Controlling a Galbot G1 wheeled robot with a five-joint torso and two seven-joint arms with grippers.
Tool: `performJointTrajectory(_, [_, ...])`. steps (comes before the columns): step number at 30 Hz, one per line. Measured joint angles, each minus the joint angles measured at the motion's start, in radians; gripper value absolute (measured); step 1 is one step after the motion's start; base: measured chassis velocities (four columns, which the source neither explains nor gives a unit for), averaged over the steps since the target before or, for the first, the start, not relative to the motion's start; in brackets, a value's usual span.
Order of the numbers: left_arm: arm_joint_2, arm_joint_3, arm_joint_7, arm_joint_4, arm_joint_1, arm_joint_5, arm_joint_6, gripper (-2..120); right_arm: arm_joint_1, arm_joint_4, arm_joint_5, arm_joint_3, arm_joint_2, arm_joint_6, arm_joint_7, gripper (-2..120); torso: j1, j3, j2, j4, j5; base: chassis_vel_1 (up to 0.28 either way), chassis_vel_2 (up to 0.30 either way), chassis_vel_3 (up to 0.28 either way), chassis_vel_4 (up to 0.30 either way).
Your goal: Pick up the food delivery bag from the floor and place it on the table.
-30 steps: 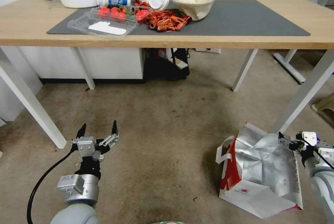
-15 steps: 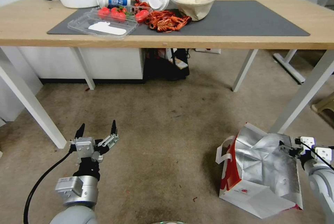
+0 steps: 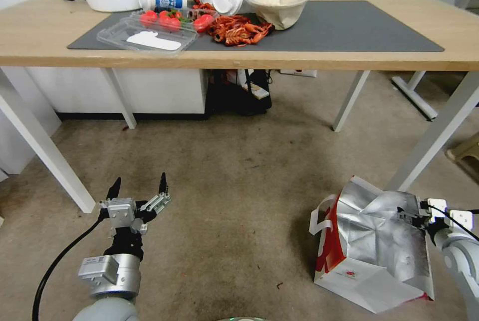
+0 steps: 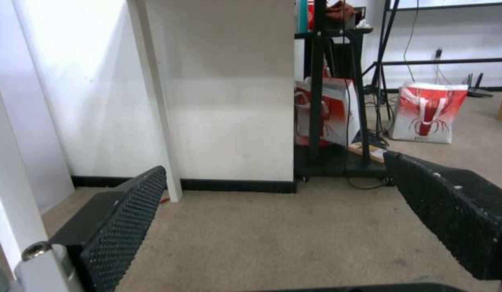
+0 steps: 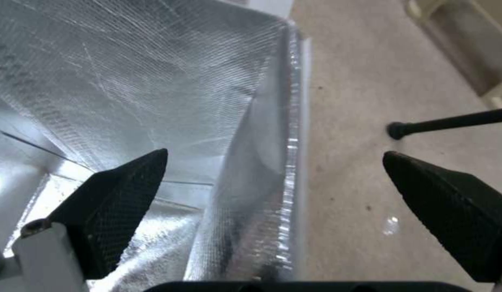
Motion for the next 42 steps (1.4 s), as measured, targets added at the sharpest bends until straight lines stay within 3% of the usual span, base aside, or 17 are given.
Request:
performJointTrajectory(9, [-0.002,-0.003,0.000,-0.001,0.004,0.003,0.000,100,0.019,-0.045,0.004,-0.012,-0.002,0.026,-0.031,100,0.000,0.000,0.000,-0.0003,0.0001,0.000,0.000,0.000,0.000])
performJointTrajectory(12, [-0.003,-0.004,0.000,-0.001,0.006,0.004,0.000,100,0.026,-0.060,0.004,-0.018,-0.002,0.035,-0.042,88,0.000,0.000,0.000,-0.0003,0.0000,0.000,0.000,0.000,0.000])
performJointTrajectory(14, [-0.003,-0.004,0.000,-0.001,0.006,0.004,0.000,100,0.028,-0.064,0.004,-0.020,-0.002,0.036,-0.045,88,0.000,0.000,0.000,-0.0003,0.0001,0.000,0.000,0.000,0.000])
performJointTrajectory(16, [-0.005,-0.005,0.000,-0.001,0.007,0.007,0.000,100,0.033,-0.074,0.004,-0.026,-0.002,0.039,-0.055,73,0.000,0.000,0.000,-0.0002,0.0001,0.000,0.000,0.000,0.000])
performJointTrajectory(18, [-0.005,-0.005,0.000,-0.001,0.007,0.007,0.000,100,0.034,-0.076,0.003,-0.028,-0.002,0.040,-0.057,71,0.000,0.000,0.000,-0.0002,0.0001,0.000,0.000,0.000,0.000])
performJointTrajectory(20, [-0.008,-0.005,0.000,-0.002,0.009,0.010,0.000,100,0.038,-0.082,0.002,-0.033,0.001,0.050,-0.068,57,0.000,0.000,0.000,-0.0002,0.0001,0.000,0.000,0.000,0.000])
performJointTrajectory(31, [-0.014,-0.003,-0.003,-0.008,0.012,0.014,-0.009,100,0.022,-0.085,0.008,-0.029,0.005,0.088,-0.107,19,0.000,0.000,0.000,-0.0003,0.0001,0.000,0.000,0.000,0.000])
performJointTrajectory(33, [-0.014,-0.003,-0.005,-0.010,0.016,0.018,-0.010,100,0.019,-0.082,0.017,-0.029,0.005,0.088,-0.113,7,0.000,0.000,0.000,-0.0003,0.0001,0.000,0.000,0.000,0.000])
performJointTrajectory(36, [-0.014,-0.003,-0.006,-0.012,0.019,0.020,-0.012,100,0.018,-0.079,0.018,-0.029,0.009,0.089,-0.117,0,0.000,0.000,0.000,-0.0002,0.0001,0.000,0.000,0.000,0.000])
performJointTrajectory(42, [-0.010,-0.006,-0.006,-0.017,0.018,0.021,-0.012,100,0.010,-0.063,0.017,-0.029,0.020,0.113,-0.123,0,0.000,0.000,0.000,-0.0002,0.0001,0.000,0.000,0.000,0.000])
